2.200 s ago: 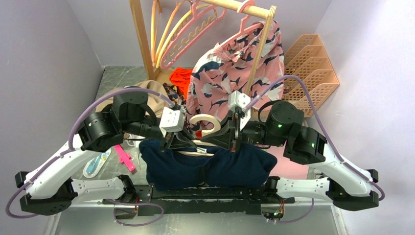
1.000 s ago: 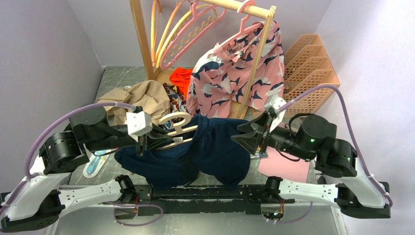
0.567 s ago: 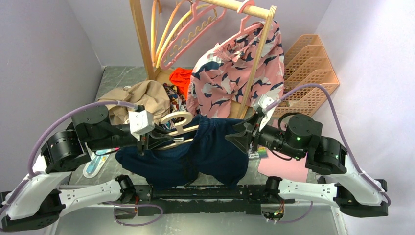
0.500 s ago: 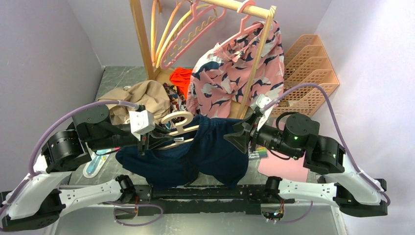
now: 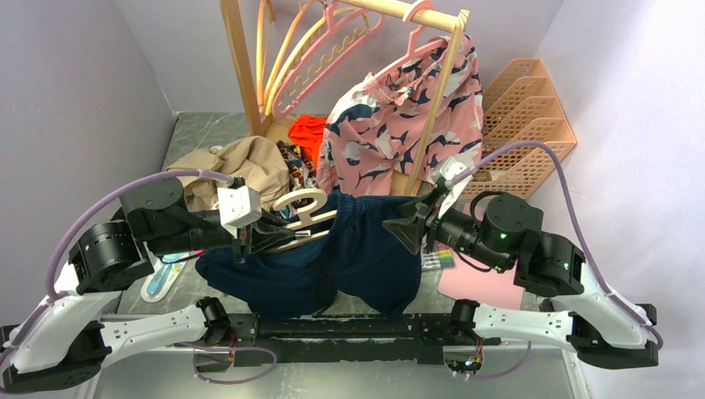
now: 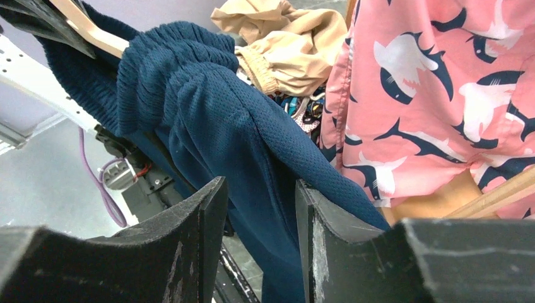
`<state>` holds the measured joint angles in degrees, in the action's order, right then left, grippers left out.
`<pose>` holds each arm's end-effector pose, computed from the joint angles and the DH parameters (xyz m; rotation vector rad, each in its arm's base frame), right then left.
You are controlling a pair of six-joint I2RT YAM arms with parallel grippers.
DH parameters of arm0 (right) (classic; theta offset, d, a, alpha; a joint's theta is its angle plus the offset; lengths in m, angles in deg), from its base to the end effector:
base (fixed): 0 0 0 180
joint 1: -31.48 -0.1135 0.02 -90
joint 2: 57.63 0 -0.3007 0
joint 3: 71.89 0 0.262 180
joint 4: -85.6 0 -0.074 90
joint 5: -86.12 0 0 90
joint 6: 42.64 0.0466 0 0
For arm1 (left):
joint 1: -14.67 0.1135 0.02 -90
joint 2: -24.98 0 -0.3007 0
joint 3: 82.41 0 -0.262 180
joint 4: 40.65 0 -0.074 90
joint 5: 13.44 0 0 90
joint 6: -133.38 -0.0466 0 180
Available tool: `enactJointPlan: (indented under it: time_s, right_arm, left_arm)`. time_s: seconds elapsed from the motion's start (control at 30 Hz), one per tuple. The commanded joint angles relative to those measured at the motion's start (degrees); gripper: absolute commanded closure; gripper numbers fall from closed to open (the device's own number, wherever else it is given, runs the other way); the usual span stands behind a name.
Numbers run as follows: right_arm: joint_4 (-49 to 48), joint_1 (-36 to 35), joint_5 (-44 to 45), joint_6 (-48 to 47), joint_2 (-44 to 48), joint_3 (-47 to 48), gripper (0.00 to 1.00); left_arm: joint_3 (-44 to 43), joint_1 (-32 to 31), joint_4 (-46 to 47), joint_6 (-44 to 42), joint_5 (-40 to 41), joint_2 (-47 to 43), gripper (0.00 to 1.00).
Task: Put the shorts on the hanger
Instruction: Hang the shorts on the hanger.
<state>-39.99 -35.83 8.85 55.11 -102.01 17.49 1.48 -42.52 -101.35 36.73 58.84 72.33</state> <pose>0.0512 0.0959 0.4895 -0.7404 1.6339 0.7644 0.0449 -0.0958 0.5072 1.1746 1.4442 -0.8995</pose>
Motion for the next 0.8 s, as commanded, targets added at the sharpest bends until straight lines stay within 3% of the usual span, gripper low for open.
enactJointPlan:
  time_s: [0.0, 0.1, 0.23, 0.77]
  right_arm:
    - [-2.9, 0.0, -0.1, 0.2, -1.0, -2.0, 0.54]
    - [-4.4, -0.1, -1.7, 0.1, -1.3, -2.3, 0.66]
    - [-6.3, -0.1, -3.5, 0.1, -0.2, -2.4, 0.99]
    - [1.6, 0.0, 2.9, 2.7, 6.9, -1.4, 1.0]
  left_arm:
    - [-1.9, 0.1, 4.9, 0.2, -0.7, -0.5, 0.93]
    - [-1.6, 0.1, 5.2, 0.2, -0.8, -0.3, 0.93]
    - [-1.3, 0.1, 4.7, 0.1, -0.3, -0.6, 0.93]
    - [-0.7, 0.1, 2.6, -0.6, 4.2, -3.2, 0.93]
